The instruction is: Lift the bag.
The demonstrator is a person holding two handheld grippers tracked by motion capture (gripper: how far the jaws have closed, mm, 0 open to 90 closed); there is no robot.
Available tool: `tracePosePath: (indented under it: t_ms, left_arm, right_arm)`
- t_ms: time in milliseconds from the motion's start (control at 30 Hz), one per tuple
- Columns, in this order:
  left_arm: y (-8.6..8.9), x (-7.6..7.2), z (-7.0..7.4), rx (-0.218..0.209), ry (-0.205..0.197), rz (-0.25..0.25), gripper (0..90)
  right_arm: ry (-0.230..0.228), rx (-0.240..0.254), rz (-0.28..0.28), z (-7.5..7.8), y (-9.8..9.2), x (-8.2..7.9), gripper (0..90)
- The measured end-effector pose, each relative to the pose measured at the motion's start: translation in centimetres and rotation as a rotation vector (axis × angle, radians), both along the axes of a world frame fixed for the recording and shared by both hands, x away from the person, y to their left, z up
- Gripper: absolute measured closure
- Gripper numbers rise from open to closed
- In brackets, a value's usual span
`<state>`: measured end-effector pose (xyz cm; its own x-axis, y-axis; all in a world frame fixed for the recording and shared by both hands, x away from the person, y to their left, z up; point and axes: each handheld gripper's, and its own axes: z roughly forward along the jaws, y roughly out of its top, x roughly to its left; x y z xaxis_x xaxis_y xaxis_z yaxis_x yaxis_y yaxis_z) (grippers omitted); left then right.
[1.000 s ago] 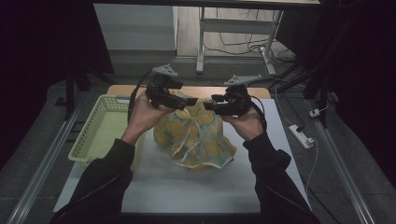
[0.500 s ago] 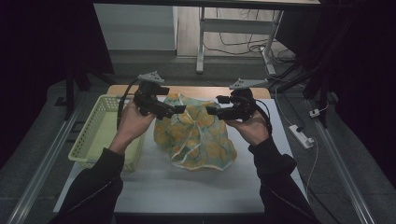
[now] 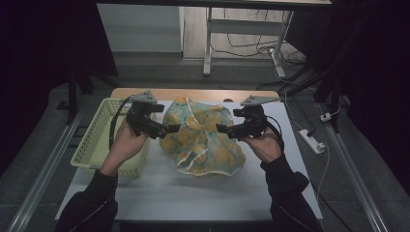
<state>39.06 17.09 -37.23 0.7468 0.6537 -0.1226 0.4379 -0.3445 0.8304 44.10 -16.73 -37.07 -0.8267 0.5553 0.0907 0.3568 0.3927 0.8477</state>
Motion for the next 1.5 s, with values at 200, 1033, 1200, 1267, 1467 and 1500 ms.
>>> tracePosePath:
  t_ms: [200,1033,1200,1267,1467,1500]
  left_arm:
    - [1.1,-0.9,-1.5,-0.011,0.013,0.005,0.0]
    - [2.0,-3.1,-6.6,-0.059,0.061,0.039,0.0]
    - [1.9,-3.6,-6.8,-0.08,0.069,0.029,0.0]
    - [1.7,-3.9,-6.8,-0.07,0.07,0.024,0.0]
    - [1.5,-4.7,-6.8,-0.063,0.082,0.016,0.0]
    - [1.6,-4.8,-6.8,-0.062,0.083,0.014,0.0]
  right_arm:
    - [-0.007,-0.025,-0.003,-1.5,0.0,-0.5,5.8]
    - [-0.051,-0.045,0.006,-3.8,-1.2,-2.7,0.0]
    - [-0.038,-0.044,0.003,-4.2,-1.4,-3.2,0.0]
    - [-0.033,-0.049,0.007,-4.4,-1.4,-3.4,0.0]
    - [-0.032,-0.064,0.018,-4.6,-1.4,-4.3,0.0]
    - [-0.033,-0.063,0.015,-4.7,-1.4,-4.4,0.0]
